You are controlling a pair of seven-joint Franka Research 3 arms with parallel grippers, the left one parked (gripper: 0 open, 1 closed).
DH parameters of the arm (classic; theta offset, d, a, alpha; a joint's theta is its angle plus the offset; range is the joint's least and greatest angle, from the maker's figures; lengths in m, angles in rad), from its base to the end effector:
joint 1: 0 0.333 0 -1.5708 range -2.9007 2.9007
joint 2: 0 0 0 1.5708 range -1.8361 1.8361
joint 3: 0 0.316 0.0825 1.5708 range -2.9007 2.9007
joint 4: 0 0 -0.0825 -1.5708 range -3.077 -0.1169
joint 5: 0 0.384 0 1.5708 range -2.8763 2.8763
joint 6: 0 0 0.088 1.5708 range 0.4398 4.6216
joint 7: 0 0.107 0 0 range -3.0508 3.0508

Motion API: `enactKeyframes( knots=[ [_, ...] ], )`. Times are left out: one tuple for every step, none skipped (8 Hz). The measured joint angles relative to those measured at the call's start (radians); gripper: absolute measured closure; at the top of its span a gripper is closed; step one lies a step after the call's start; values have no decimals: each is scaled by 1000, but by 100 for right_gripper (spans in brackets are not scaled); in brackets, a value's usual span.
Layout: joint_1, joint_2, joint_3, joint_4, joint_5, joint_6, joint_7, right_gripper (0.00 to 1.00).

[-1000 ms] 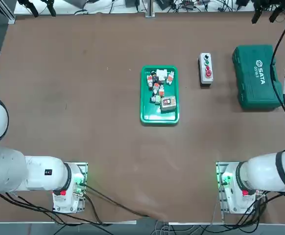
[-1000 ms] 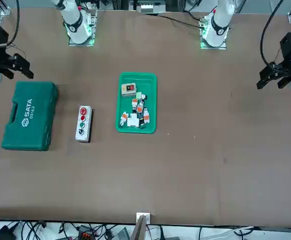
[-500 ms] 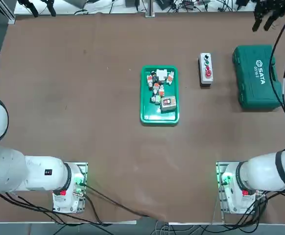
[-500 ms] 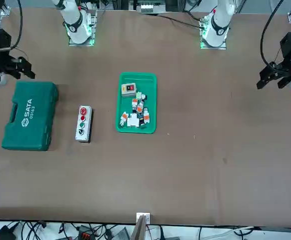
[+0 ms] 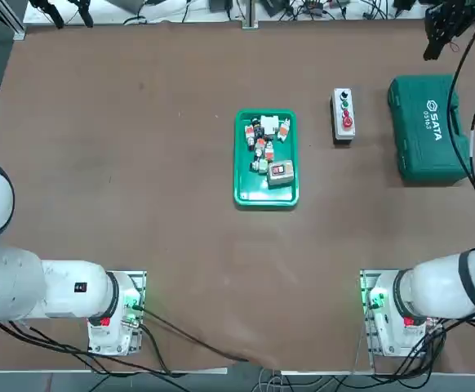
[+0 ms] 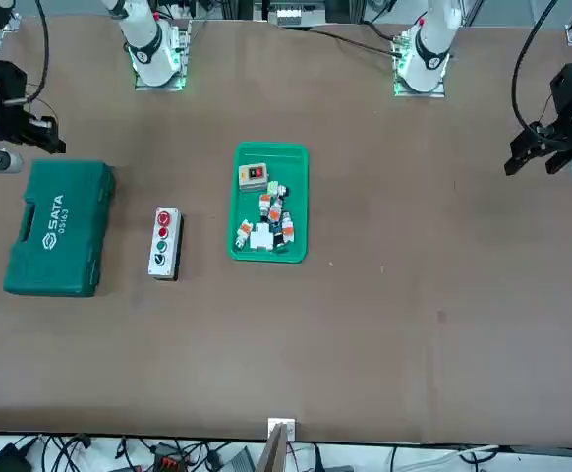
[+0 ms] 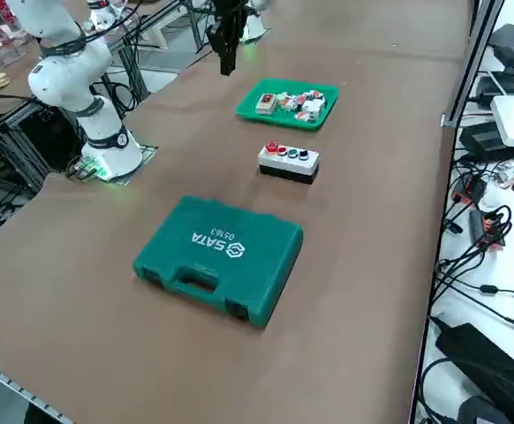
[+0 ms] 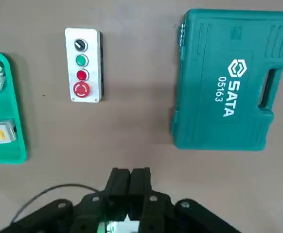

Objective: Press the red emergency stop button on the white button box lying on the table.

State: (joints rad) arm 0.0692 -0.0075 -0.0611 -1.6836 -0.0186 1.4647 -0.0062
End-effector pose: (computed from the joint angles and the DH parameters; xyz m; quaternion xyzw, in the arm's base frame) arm 0.5343 0.0021 0.5682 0.9944 0.0071 -0.1055 0.0092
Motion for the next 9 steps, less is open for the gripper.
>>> enactKeyframes(
  knots=[
    [4,1,4,-16,14,0,5,99],
    [13,2,7,-39,39,8,26,99],
    [31,3,10,-72,62,46,67,99],
    [62,4,12,-117,72,113,125,99],
    [101,6,14,-172,73,205,189,99],
    [136,11,16,-239,74,326,244,99],
    [162,16,18,-321,74,464,285,99],
    [174,21,18,-410,74,597,303,99],
    [176,26,18,-486,74,711,307,99]
  ],
)
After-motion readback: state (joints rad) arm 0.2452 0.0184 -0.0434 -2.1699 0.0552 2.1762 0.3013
